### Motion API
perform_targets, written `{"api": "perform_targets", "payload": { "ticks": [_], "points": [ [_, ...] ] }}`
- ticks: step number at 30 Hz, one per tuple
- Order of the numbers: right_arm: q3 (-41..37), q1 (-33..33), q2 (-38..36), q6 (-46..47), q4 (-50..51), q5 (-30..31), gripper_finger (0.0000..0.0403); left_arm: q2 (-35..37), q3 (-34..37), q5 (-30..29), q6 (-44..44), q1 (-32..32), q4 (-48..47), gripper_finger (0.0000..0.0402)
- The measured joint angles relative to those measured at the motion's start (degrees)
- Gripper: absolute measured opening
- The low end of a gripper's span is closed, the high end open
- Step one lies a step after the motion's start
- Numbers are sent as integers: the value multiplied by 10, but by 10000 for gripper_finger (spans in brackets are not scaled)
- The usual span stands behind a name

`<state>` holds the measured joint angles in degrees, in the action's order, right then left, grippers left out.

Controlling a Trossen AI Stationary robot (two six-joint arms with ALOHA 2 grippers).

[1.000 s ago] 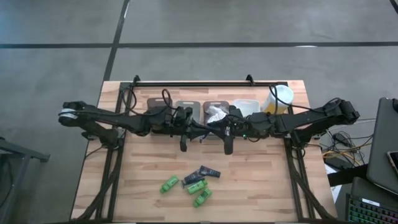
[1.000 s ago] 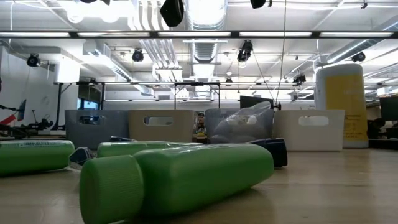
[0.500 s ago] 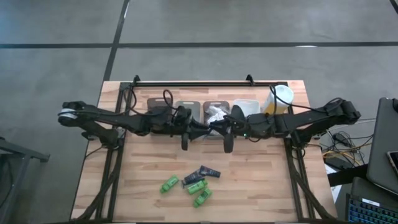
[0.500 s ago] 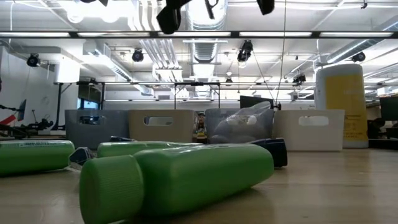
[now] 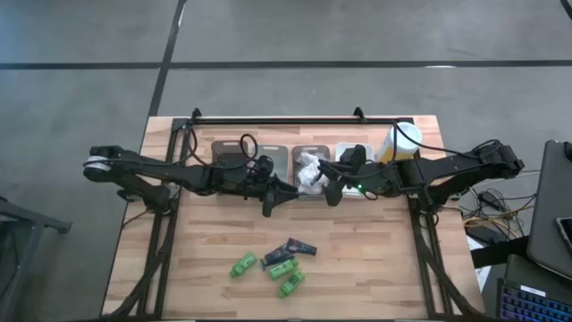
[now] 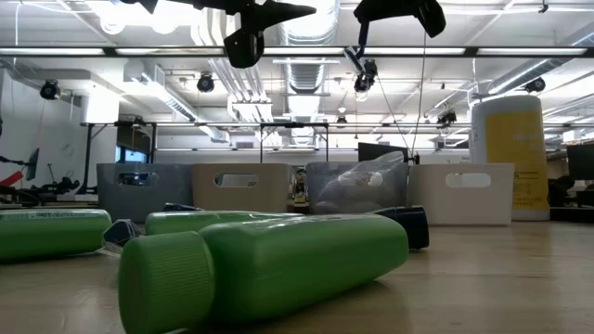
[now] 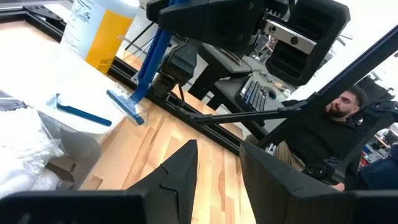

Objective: Pick & Place Travel size toiletries
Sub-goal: Put the blue razor into the white bin

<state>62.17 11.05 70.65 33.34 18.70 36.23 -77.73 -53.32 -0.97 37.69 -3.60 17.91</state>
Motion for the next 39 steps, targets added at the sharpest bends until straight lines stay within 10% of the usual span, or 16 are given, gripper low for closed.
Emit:
{"api": "perform_targets", "payload": {
  "ticks": [19,26,39],
  "points": [
    [22,-10,-1,0,41,2,33,0,0,0,1,0,0,126],
    [22,-27,-1,217,279,-3,33,0,0,1,1,0,0,126],
    [-11,-198,22,289,373,-99,39,0,0,1,1,0,0,126]
  ]
}}
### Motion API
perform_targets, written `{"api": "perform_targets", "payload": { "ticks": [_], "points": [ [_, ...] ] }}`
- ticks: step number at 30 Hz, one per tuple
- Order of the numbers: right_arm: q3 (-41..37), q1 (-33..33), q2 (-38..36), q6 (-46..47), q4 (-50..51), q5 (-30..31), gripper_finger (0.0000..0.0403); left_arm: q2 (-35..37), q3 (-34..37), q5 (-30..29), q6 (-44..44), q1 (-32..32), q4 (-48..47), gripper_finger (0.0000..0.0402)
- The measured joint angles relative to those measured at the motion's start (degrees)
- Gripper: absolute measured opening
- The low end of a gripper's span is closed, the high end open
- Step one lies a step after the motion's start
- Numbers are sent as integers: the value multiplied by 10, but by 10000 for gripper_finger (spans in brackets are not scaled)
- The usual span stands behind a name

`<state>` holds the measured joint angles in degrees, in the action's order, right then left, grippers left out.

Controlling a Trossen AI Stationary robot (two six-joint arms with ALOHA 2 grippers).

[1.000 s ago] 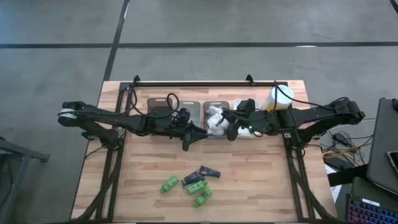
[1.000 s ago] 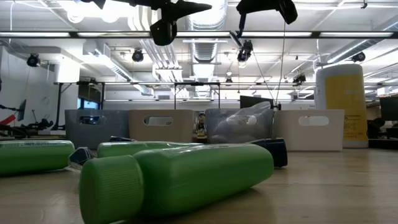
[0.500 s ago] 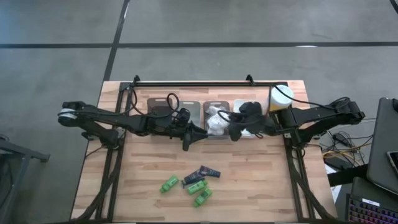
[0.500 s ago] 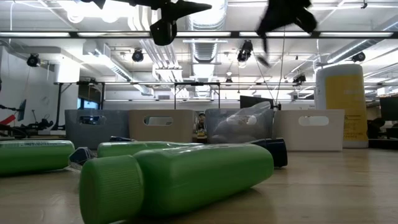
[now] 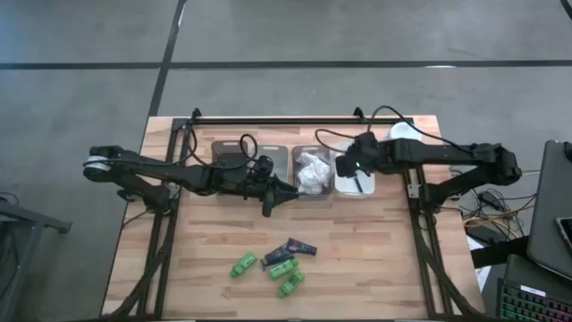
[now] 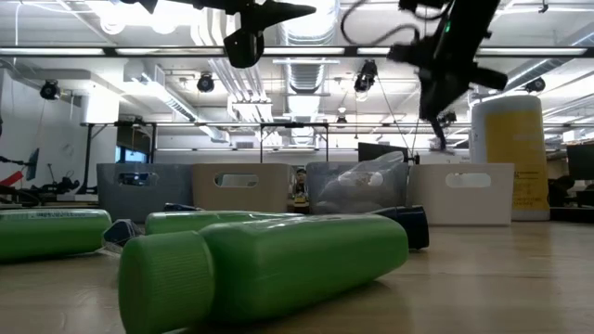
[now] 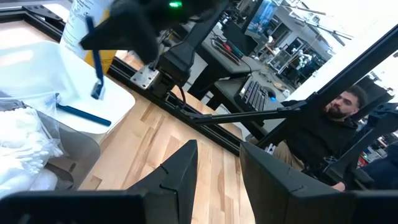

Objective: Pick & Place Travel size toiletries
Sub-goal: Put the blue razor into the white bin, then put the green shampoo into the gray bin

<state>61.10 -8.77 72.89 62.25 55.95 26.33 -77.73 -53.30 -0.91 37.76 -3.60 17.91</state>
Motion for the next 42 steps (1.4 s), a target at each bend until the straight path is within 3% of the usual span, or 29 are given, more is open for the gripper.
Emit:
{"api": "perform_targets", "payload": {
  "ticks": [6,13,25,34,37,39,42],
  "points": [
    [-24,-78,27,-40,-5,-83,90,0,0,0,0,0,-3,126],
    [-29,-99,33,-39,-8,-131,180,0,0,0,0,0,-5,126],
    [36,51,-5,-40,-12,-39,255,0,0,-11,0,0,-4,126],
    [38,152,-4,-14,-19,-38,279,-4,0,-22,70,0,-2,126],
    [35,173,-4,-5,-19,-38,286,-4,-1,10,109,3,-13,125],
    [33,183,-4,1,-19,-37,291,1,-12,59,113,4,-75,123],
    [33,195,-4,10,-20,-36,297,10,-38,79,114,-27,-264,118]
  ]
}}
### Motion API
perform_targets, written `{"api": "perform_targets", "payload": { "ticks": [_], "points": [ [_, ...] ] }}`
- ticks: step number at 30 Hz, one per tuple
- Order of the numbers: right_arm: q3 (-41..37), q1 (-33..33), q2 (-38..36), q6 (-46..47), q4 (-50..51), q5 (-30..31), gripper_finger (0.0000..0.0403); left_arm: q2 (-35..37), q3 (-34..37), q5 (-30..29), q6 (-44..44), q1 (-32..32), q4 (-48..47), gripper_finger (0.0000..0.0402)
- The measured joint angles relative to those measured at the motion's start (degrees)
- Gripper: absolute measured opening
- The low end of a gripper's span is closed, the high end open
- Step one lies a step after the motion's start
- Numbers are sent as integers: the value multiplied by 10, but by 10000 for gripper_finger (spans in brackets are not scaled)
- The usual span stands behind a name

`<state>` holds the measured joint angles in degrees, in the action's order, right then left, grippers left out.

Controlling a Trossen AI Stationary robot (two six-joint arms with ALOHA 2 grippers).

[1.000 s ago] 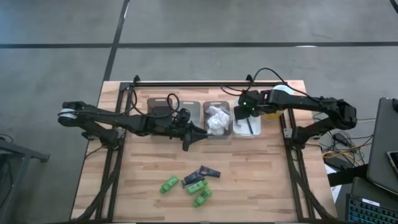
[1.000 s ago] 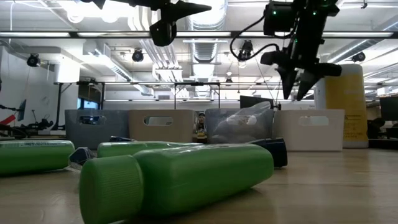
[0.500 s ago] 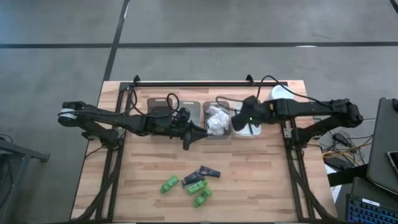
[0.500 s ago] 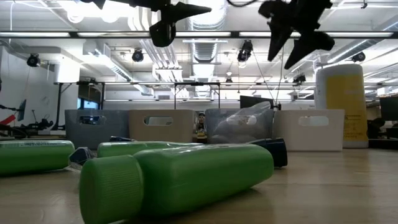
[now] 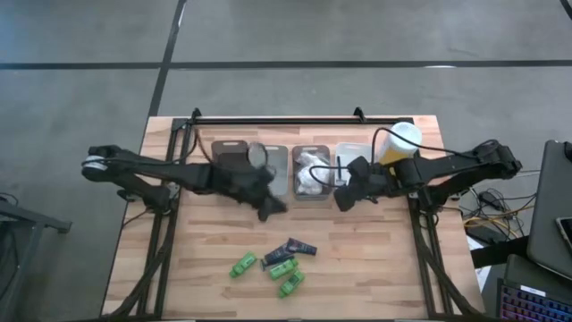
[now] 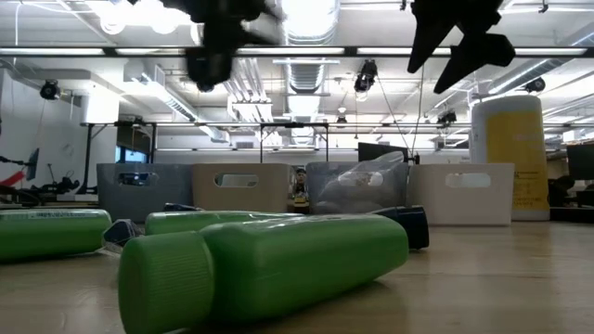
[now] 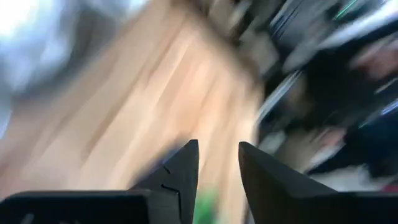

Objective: Pick & Place Travel size toiletries
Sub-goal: Put the green shampoo into the gray bin

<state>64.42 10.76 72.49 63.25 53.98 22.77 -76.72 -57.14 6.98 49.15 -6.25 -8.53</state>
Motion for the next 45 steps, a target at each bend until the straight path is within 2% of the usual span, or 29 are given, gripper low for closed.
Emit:
{"api": "perform_targets", "payload": {
  "ticks": [4,8,12,17,19,22,25,29,31,36,40,45],
  "points": [
    [0,13,0,11,-1,2,304,1,-38,-44,-9,-72,-262,114],
    [0,21,0,13,-2,14,308,1,-50,-106,-10,-159,-374,115],
    [0,21,0,13,-3,14,311,-1,-44,-115,-10,-244,-349,114],
    [-1,21,0,13,-5,14,302,-19,-44,-208,0,-333,-337,114],
    [-2,21,0,13,-5,14,294,-32,-44,-233,36,-352,-331,114],
    [-3,21,0,13,-5,14,284,-62,-44,-240,74,-359,-311,113],
    [-3,23,0,13,-6,14,276,-104,-43,-223,96,-357,-296,108],
    [-3,32,0,12,-6,14,268,-161,-43,-139,111,-354,-254,106],
    [-3,37,0,8,-6,14,265,-182,-44,-115,107,-354,-222,106],
    [-5,41,0,6,-5,14,260,-199,-65,-116,114,-354,-210,111],
    [-5,41,0,-9,-4,13,258,-191,-65,-125,142,-347,-219,146],
    [-5,41,0,-22,-3,13,273,-189,-63,-135,174,-341,-257,230]
  ]
}}
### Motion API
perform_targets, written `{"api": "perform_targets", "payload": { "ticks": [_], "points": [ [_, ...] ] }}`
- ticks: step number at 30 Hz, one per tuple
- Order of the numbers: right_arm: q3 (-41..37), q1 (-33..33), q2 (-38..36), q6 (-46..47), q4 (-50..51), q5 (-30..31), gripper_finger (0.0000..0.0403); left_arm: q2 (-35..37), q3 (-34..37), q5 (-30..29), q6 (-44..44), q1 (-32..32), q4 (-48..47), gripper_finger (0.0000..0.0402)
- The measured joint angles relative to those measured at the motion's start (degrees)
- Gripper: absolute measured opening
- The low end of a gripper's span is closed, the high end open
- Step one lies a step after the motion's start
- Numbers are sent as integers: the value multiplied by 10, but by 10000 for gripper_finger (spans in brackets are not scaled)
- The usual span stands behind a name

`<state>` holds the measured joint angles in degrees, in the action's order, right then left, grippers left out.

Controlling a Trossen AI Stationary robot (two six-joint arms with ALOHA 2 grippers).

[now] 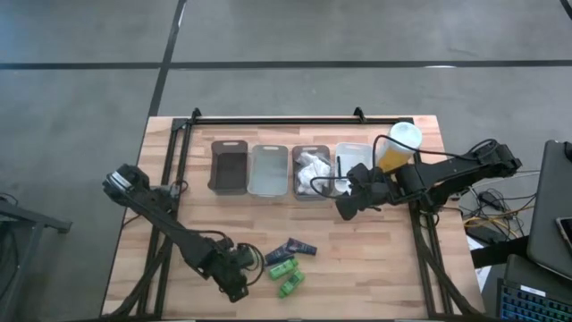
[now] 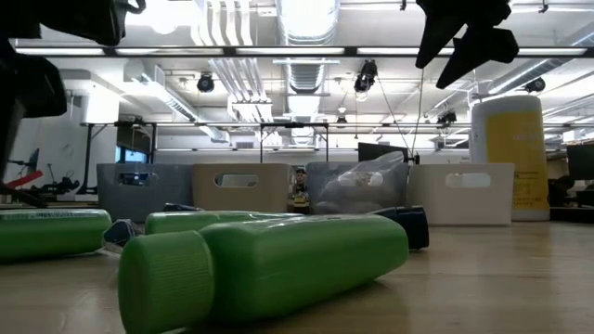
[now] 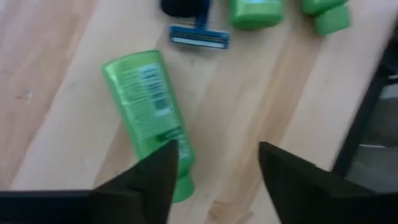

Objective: Pick & Place Travel size toiletries
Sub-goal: Put the green shampoo into the gray bin

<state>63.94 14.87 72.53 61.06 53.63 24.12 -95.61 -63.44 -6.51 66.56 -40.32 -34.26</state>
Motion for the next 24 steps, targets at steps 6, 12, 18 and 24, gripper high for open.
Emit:
{"api": "perform_targets", "payload": {
  "ticks": [6,12,18,24],
  "points": [
    [-6,0,0,-4,1,0,299,-18,0,-39,11,4,-29,319],
    [-16,0,0,-6,2,0,321,-43,0,-87,-10,6,-42,336],
    [-18,0,0,-6,1,0,338,-68,0,-94,-51,6,-46,313],
    [-20,0,0,-6,1,1,349,-86,-1,-62,-67,6,-41,262]
  ]
}}
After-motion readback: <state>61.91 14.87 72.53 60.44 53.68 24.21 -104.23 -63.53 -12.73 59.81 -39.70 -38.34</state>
